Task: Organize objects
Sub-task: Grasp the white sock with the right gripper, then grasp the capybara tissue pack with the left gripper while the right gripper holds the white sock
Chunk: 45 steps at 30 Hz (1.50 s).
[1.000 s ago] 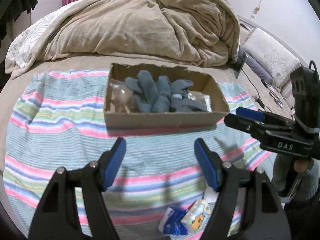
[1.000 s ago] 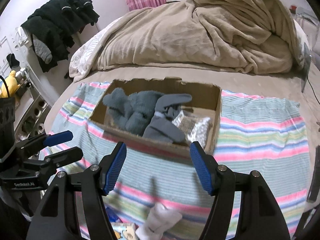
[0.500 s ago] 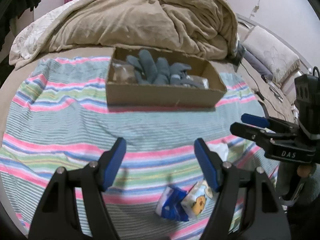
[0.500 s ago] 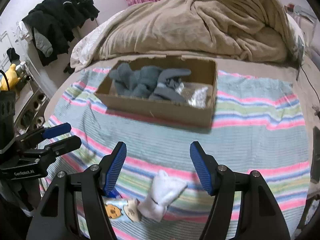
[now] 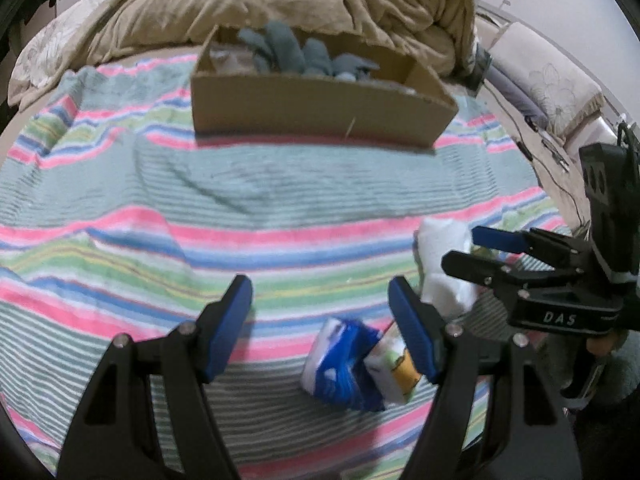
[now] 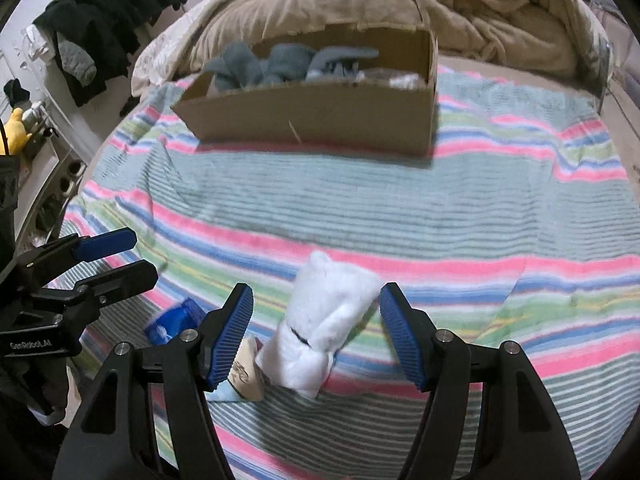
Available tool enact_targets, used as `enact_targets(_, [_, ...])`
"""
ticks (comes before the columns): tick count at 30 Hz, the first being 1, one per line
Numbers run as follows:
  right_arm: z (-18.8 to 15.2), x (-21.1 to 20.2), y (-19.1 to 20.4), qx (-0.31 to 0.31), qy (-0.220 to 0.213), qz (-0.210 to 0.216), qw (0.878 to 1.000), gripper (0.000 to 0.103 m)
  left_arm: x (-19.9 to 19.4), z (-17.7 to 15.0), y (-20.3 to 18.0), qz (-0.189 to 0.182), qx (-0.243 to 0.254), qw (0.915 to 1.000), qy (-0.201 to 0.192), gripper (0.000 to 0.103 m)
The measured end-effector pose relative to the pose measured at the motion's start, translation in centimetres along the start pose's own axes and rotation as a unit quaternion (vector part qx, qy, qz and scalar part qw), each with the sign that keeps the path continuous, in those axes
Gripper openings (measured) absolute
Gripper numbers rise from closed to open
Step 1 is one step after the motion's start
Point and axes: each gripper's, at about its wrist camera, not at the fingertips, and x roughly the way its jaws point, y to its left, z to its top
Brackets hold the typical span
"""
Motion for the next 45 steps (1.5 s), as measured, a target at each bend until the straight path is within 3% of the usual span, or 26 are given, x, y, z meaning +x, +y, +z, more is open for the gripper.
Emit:
enact_targets(8, [-1.0,1.1,-0.2,0.003,0.019,0.001,1.000,0.069,1.1,-1.7,0.0,-0.009,0.001,0.9994,0.032,0.072])
enact_targets(13, [-1.1,1.2,-0.5,0.004,0.021,0.005,1.000,0.068,1.0,-2.4,-1.8,-0.023,0.034,0.9985,0.036,0.072])
enact_targets(15, [-1.2,1.3,-0.5,0.003,0.022,0.005,1.000,0.058,1.0,-2.6,-2.5,-0.025,0.044,0.9981,0.037,0.072])
enact_targets(16, [-1.2,1.4,-0.6,0.003,0.025,0.010,1.000,0.047,1.0,-2.7,-2.9,-0.026,0.051,0.9976,0.038,0.072])
enact_targets(22, [-1.5,0.3,-0.6,0.000,0.008,0.017,1.000,0.040,1.1,-3.1,-4.7,-0.030,0.088,0.9945,0.047,0.072])
enact_targets(27, [-1.4,-1.7,-1.4,0.011,-0.013,0.017,1.000,0.040,2.1,-3.5,-6.8,-0.013,0.140,0.9876,0.070,0.072])
enact_targets(31, [-1.4,-3.0,-2.2,0.021,-0.028,0.016,0.999,0.040,3.3,-4.3,-8.4,0.022,0.187,0.9780,0.089,0.072])
enact_targets(36, [-1.4,-3.7,-2.4,0.028,-0.041,0.020,0.999,0.040,4.0,-4.3,-9.1,0.051,0.214,0.9722,0.081,0.071])
enact_targets(40, [-1.2,-4.1,-2.6,0.029,-0.045,0.023,0.998,0.040,3.3,-3.6,-8.5,0.040,0.199,0.9773,0.061,0.060])
enact_targets(45, [-0.9,-4.3,-2.6,0.028,-0.049,0.024,0.998,0.040,2.6,-2.6,-7.5,0.020,0.172,0.9839,0.043,0.056])
